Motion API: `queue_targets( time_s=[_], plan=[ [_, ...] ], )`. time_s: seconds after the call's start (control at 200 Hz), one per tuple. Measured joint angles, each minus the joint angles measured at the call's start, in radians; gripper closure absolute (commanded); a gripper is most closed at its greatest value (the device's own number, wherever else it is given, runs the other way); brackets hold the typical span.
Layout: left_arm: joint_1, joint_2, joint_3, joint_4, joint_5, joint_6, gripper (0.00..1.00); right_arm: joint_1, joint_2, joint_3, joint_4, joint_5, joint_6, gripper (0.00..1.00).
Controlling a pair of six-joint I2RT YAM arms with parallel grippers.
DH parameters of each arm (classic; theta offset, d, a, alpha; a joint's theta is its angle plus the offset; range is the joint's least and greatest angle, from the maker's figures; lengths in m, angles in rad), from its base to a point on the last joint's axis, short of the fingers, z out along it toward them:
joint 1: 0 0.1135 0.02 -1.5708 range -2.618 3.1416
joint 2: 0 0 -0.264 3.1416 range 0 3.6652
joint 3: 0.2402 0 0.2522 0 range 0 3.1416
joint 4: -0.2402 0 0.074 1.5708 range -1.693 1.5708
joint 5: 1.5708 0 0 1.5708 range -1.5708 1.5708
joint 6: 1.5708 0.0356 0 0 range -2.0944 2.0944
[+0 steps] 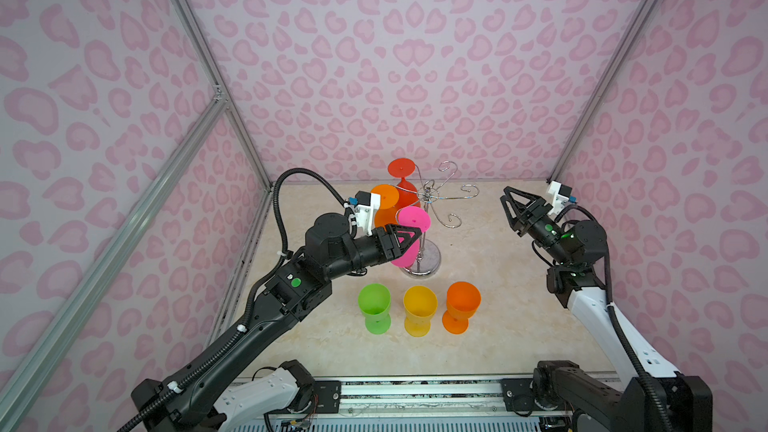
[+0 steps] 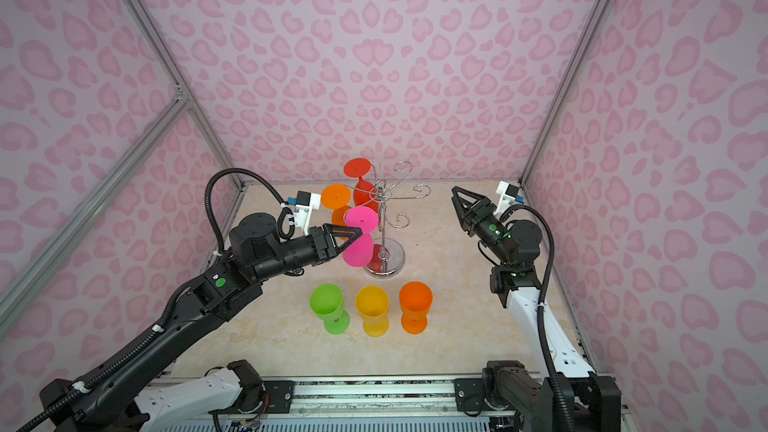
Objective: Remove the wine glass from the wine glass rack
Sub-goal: 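Reach the left gripper to the pink glass hanging on the rack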
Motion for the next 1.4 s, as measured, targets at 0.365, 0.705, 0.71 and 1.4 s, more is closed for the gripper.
queue_targets(
  time_s=[0.365,0.705,0.71,1.4],
  plan=[
    [0.009,0.071,0.013,0.0,0.018,-0.009,0.49,-0.008,0.001,-0.013,0.018,0.0,0.007,0.49],
    [0.032,0.083,0.021,0.0,0.014,-0.01,0.54,-0.026,-0.002,-0.031,0.029,-0.004,0.018,0.48],
    [0.032,0.083,0.021,0.0,0.014,-0.01,0.54,-0.026,-0.002,-0.031,0.029,-0.005,0.018,0.49],
    [0.057,0.067,0.01,0.007,0.008,-0.061,0.63,-0.046,-0.016,-0.06,0.063,-0.019,0.04,0.48]
  ],
)
